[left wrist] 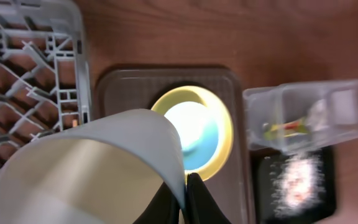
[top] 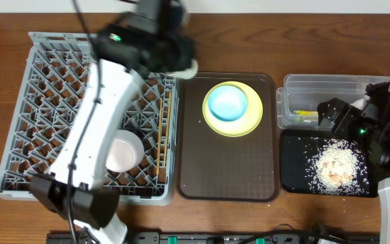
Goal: Sort waste into correct bins and load items into the dishwasher
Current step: 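Carry the white cup to the rack's back and place it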
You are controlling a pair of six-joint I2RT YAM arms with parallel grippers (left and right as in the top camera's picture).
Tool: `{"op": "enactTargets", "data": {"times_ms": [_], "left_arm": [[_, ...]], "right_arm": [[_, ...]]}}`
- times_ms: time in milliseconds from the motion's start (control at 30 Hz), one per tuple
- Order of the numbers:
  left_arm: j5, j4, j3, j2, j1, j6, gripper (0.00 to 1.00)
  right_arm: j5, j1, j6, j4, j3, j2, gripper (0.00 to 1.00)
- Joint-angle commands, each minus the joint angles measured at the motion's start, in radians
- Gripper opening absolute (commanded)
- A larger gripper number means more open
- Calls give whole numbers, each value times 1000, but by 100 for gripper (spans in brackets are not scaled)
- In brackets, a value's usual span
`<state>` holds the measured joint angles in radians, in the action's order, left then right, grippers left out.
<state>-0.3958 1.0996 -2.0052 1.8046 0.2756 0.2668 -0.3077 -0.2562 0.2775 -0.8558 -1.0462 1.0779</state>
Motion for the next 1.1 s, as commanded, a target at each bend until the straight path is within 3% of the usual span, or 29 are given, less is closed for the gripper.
{"op": "enactTargets", "data": {"times_ms": [0, 67, 167, 533, 767, 1067], "left_arm": [[-360, -8, -1, 37, -143, -59, 8], [-508, -12, 0, 76, -236, -71, 8], [-592, -13, 0, 140, -302, -73, 8], [-973, -19, 0, 443, -413, -117, 7], [-941, 32, 7, 530, -462, -141, 7], [-505, 143, 8, 529, -510, -143, 8]], "right_arm": [[-7, -5, -5, -1, -10, -5, 99], [-7, -5, -5, -2, -10, -5, 99], [-7, -5, -5, -1, -10, -5, 99], [-7, -5, -5, -1, -10, -5, 99], [-7, -5, -5, -1, -10, -5, 99], [-7, -5, -5, -1, -10, -5, 99]]}}
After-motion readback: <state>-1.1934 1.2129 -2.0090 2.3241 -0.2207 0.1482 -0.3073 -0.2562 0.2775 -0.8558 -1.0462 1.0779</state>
